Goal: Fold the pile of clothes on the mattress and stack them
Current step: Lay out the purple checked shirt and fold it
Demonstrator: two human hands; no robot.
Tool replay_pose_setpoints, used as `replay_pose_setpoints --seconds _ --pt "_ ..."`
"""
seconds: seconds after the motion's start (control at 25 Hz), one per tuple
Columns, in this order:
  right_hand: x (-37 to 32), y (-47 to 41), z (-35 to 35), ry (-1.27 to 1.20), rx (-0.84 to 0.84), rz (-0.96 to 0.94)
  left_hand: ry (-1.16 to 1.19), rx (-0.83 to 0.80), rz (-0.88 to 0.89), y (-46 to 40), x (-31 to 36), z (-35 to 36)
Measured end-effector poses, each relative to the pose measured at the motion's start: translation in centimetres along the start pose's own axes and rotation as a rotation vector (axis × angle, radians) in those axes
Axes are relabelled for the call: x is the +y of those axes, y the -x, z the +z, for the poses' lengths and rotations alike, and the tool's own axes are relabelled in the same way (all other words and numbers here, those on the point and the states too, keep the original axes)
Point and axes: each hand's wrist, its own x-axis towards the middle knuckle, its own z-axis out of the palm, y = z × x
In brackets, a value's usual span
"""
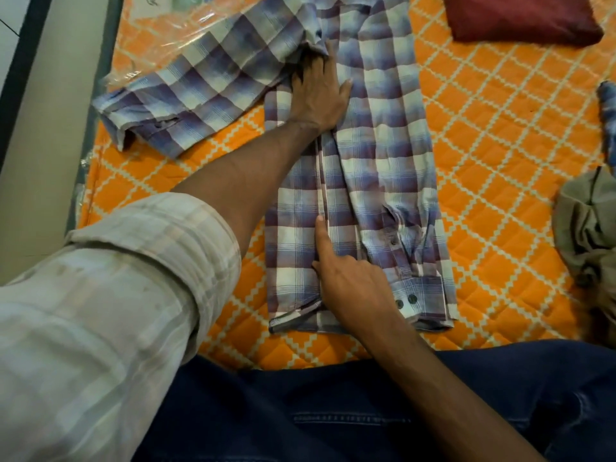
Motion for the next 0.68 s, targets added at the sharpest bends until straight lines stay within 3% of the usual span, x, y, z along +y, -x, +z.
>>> replay_pose_setpoints --seconds 0.12,0.2,0.32,0.52,0.6,0.68 --pt "0.0 0.6 0.5 0.105 0.026 0.009 -0.033 -0.049 0.06 1.8 -0.2 -1.1" --pt "0.1 1.4 0.7 0.244 0.21 -0.021 -0.014 -0.075 0.153 4.7 -1.0 -1.4" --pt "-0.1 1.9 1.5 0.34 0.346 -0.281 -0.052 -0.156 0.269 11.3 -2.9 -1.7" --pt "0.4 2.9 2.4 0.29 -0.046 -0.622 -0.192 -0.196 0.366 18.8 -4.7 -2.6" --pt "0.9 3.4 1.8 0.244 -0.119 -0.648 -0.243 -0.21 0.401 21.0 -5.4 -2.8" --pt "1.2 3.3 0.0 0.038 -0.177 -0.642 -0.264 -0.277 0.45 22.6 -5.8 -3.4"
